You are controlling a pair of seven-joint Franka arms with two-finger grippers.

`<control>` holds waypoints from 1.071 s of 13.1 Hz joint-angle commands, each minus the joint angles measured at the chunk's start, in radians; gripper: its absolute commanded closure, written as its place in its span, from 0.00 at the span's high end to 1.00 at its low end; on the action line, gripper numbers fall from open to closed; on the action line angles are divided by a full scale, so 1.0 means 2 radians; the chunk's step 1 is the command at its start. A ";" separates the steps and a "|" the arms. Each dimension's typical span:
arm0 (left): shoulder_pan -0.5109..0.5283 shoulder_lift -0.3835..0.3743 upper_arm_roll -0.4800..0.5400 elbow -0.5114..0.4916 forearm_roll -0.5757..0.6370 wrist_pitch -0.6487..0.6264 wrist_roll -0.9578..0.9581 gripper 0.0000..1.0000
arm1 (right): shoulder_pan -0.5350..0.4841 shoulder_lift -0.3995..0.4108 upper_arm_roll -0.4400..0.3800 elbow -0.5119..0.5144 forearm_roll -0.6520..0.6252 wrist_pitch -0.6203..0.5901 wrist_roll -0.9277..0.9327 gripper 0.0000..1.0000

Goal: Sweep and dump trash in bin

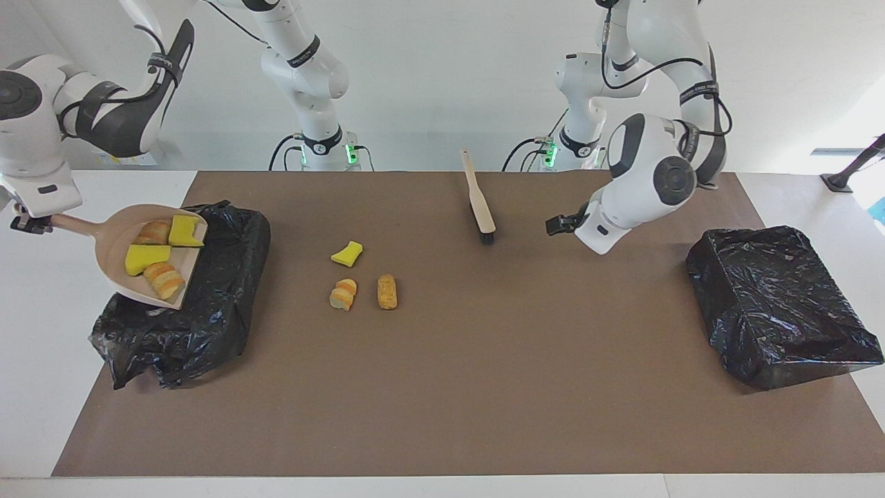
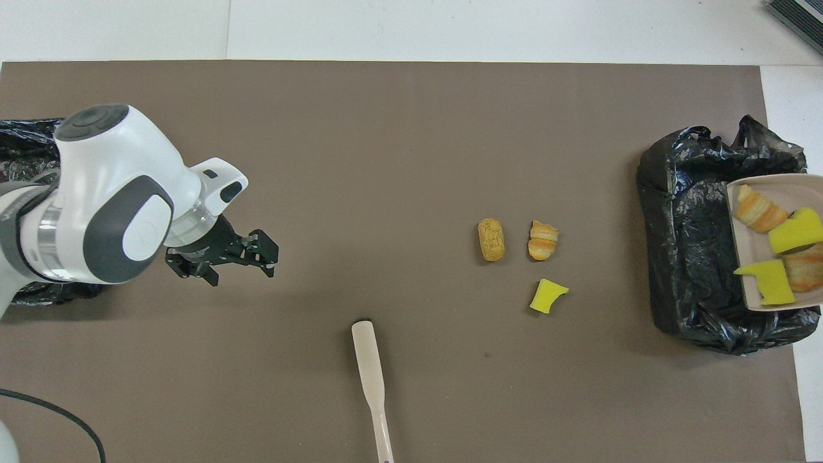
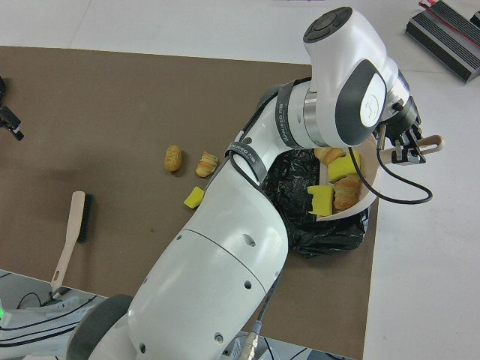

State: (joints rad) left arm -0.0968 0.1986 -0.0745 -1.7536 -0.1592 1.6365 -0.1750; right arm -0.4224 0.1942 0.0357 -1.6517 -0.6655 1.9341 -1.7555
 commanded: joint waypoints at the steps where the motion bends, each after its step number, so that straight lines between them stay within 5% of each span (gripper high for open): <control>1: 0.026 0.009 -0.006 0.051 0.041 -0.001 0.044 1.00 | 0.004 -0.011 0.004 -0.016 -0.022 0.010 0.016 0.00; 7: 0.046 -0.045 -0.002 0.090 0.069 -0.040 0.063 1.00 | 0.023 -0.021 0.004 -0.015 -0.055 0.001 0.023 0.00; 14: 0.059 -0.052 0.001 0.094 0.090 -0.039 0.127 1.00 | 0.046 -0.042 0.004 -0.021 -0.092 -0.023 0.049 0.00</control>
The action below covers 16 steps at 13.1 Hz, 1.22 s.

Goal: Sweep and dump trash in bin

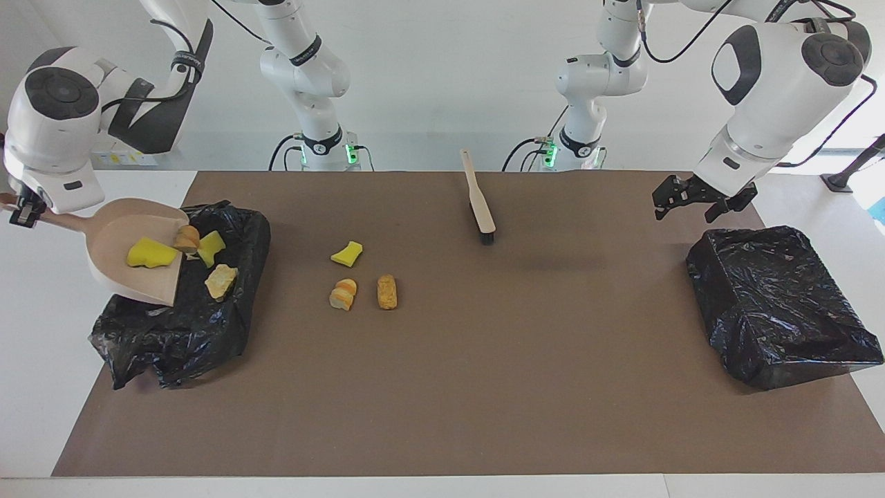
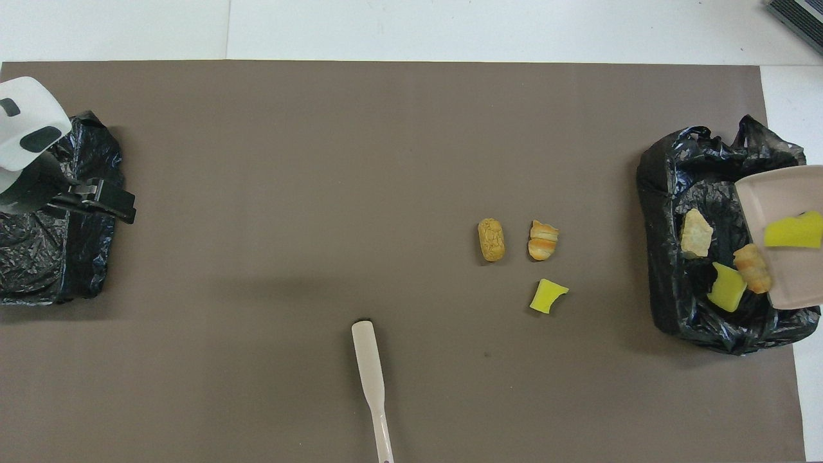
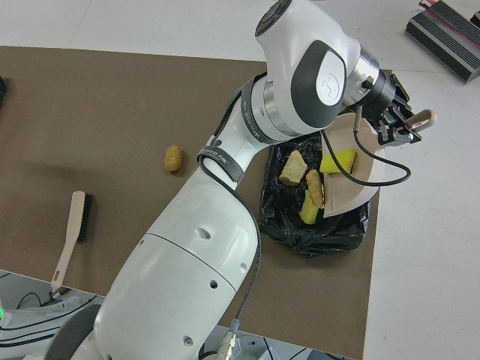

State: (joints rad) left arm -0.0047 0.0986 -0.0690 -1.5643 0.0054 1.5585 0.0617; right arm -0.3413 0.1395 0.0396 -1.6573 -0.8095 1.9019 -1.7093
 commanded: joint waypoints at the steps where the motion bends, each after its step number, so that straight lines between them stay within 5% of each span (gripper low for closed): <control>1: 0.018 -0.002 -0.002 0.001 0.007 0.002 0.007 1.00 | 0.022 -0.015 0.002 -0.019 -0.037 -0.021 0.042 0.00; 10: 0.022 -0.035 -0.001 -0.007 -0.017 -0.002 -0.012 1.00 | 0.067 -0.057 0.002 -0.028 -0.101 -0.070 0.059 0.00; 16: 0.021 -0.036 0.000 0.003 -0.013 -0.005 0.001 1.00 | 0.054 -0.085 0.001 -0.047 -0.072 -0.067 0.050 0.00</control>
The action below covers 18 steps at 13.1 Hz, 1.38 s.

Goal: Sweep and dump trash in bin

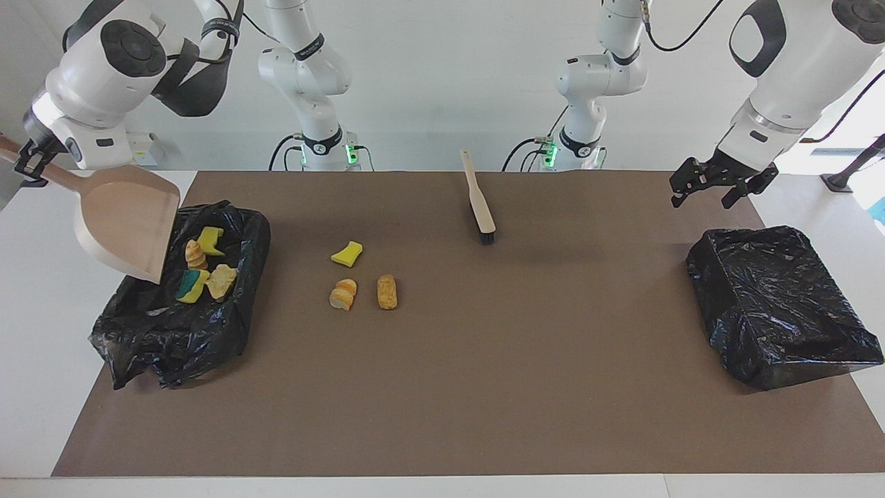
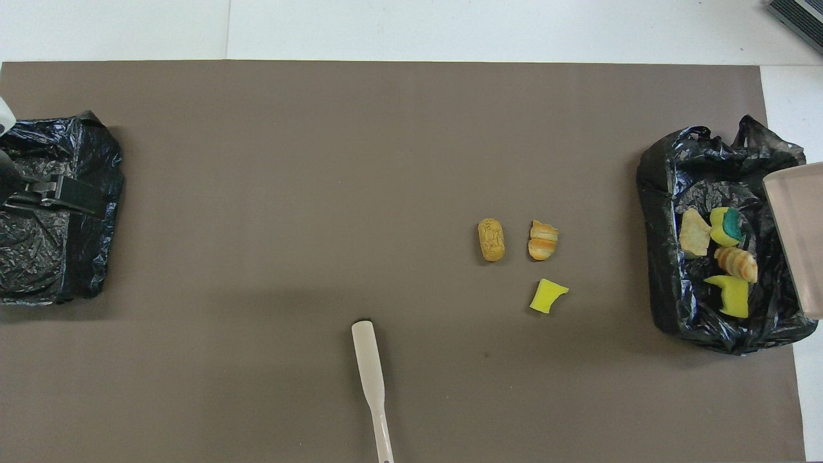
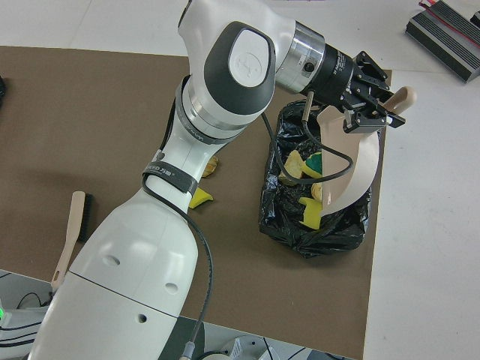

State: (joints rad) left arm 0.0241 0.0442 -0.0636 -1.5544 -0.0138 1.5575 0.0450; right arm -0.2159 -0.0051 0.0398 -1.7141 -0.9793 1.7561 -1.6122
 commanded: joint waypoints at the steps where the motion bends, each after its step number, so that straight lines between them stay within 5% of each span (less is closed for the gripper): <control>1: 0.006 -0.011 -0.003 -0.004 -0.004 -0.005 0.010 1.00 | -0.011 -0.013 -0.001 -0.016 0.046 -0.001 0.007 0.00; 3: 0.005 -0.011 -0.003 -0.002 -0.002 -0.004 0.009 1.00 | -0.023 -0.015 -0.008 -0.016 0.153 -0.024 0.024 0.00; 8: 0.006 -0.016 -0.003 -0.007 -0.006 -0.006 0.004 1.00 | -0.014 -0.014 -0.002 -0.004 0.289 -0.026 0.063 0.00; 14: -0.004 -0.019 0.004 -0.007 -0.005 -0.011 0.006 1.00 | 0.143 -0.005 0.016 -0.007 0.334 -0.070 0.461 0.00; 18: -0.050 -0.023 0.047 -0.007 -0.006 -0.014 0.004 1.00 | 0.212 0.049 0.017 0.032 0.416 -0.071 0.685 0.00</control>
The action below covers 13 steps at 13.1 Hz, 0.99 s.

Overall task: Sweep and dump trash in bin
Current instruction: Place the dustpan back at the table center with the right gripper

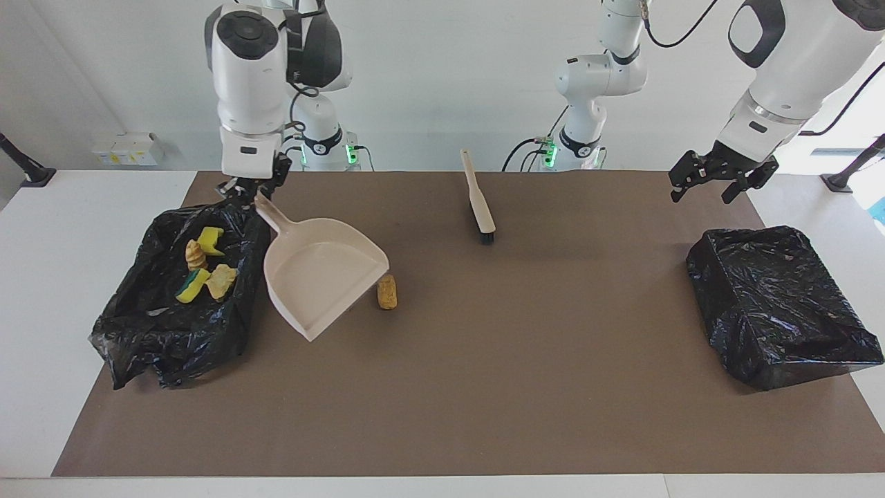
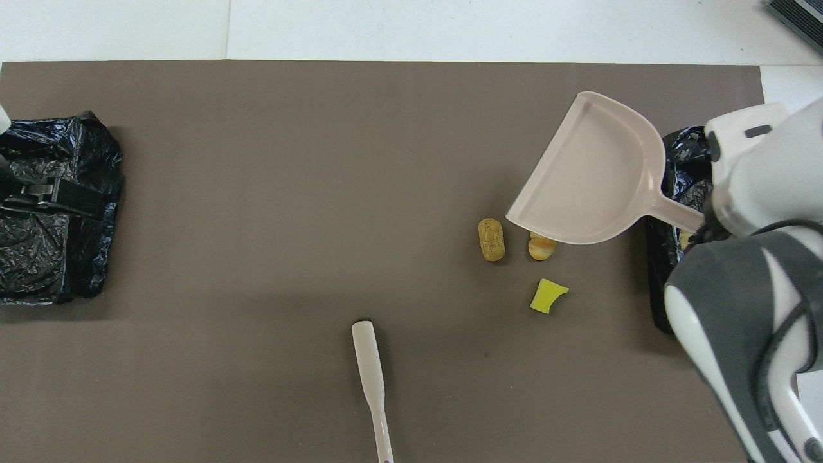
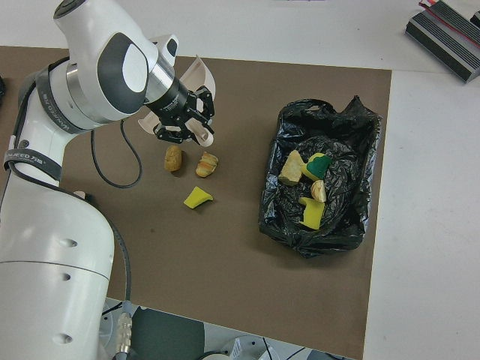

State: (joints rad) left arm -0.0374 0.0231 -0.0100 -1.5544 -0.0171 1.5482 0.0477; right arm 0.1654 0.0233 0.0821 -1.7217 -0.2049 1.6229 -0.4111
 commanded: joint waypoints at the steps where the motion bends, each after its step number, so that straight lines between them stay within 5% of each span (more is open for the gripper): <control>1: -0.018 -0.013 0.020 -0.009 -0.005 -0.010 0.002 1.00 | 0.047 0.059 -0.004 0.055 0.041 -0.004 0.151 0.00; 5: -0.015 -0.016 0.020 -0.011 -0.005 -0.013 0.008 1.00 | 0.108 0.135 -0.004 0.108 0.164 0.053 0.382 0.00; 10: -0.020 -0.015 0.020 -0.011 -0.006 -0.009 0.005 1.00 | 0.189 0.234 -0.004 0.167 0.176 0.140 0.496 0.00; 13: -0.022 -0.015 0.020 -0.011 -0.006 -0.009 0.009 1.00 | 0.220 0.253 -0.004 0.154 0.169 0.160 0.519 0.00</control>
State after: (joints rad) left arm -0.0645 0.0124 0.0139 -1.5558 -0.0196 1.5296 0.0533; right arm 0.5878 0.5043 0.0809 -1.4383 0.1251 1.9398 0.6062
